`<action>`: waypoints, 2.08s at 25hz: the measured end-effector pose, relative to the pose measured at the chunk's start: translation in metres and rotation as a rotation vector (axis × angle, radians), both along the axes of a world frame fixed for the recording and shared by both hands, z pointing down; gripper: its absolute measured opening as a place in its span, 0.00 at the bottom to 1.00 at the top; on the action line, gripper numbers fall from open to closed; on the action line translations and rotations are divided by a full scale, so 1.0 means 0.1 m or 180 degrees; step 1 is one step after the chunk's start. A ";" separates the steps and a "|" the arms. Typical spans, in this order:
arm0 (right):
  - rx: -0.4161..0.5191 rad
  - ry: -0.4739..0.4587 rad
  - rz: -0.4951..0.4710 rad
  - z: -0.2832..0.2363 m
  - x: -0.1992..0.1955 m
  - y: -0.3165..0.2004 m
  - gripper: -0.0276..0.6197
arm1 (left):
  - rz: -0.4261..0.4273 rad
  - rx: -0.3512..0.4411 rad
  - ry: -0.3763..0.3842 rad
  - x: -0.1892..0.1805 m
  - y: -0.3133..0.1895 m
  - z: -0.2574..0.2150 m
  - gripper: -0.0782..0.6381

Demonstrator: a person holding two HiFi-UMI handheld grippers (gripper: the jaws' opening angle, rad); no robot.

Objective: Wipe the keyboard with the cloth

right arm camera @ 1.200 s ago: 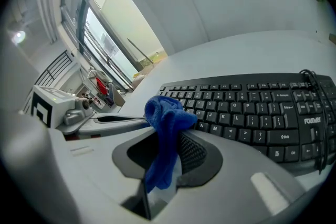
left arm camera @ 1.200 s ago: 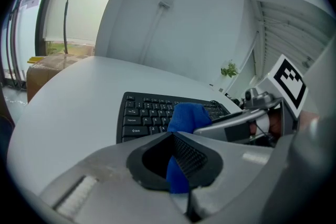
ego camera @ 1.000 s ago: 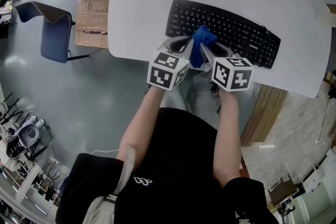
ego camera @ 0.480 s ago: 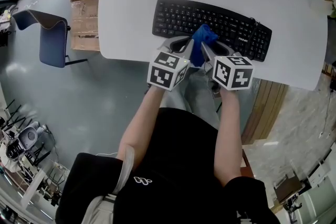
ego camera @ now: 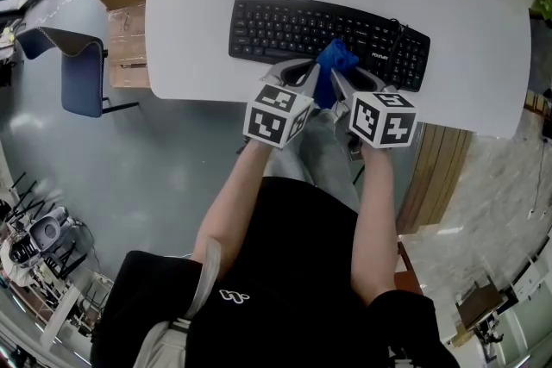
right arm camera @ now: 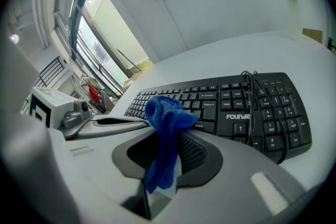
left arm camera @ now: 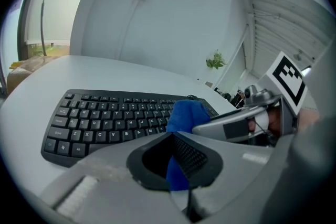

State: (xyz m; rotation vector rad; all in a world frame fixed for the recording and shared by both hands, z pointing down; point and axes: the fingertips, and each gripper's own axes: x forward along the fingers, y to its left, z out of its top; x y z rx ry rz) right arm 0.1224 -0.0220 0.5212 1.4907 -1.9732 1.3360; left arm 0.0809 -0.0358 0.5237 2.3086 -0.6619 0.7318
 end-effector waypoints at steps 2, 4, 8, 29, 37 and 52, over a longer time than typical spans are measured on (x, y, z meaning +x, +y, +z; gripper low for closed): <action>0.0006 -0.0004 0.0030 0.00 0.09 0.03 0.19 | 0.0020 0.0001 -0.0002 0.08 0.03 0.00 0.11; 0.0011 -0.0004 0.0061 -0.01 0.17 0.07 0.19 | 0.0046 0.0003 -0.0007 0.16 0.07 0.00 0.11; 0.0024 -0.0002 0.0112 -0.04 0.32 0.14 0.19 | 0.0095 0.0003 -0.0019 0.30 0.15 0.00 0.11; 0.0096 0.0071 0.0385 -0.12 1.12 0.50 0.19 | 0.0345 0.0035 0.0025 1.10 0.47 -0.01 0.11; 0.0080 0.0083 0.0476 -0.10 1.42 0.65 0.19 | 0.0413 0.0027 0.0036 1.38 0.59 0.01 0.11; 0.0292 0.0225 0.0727 -0.18 1.93 0.85 0.19 | 0.0476 0.0024 0.0068 1.73 0.79 0.06 0.11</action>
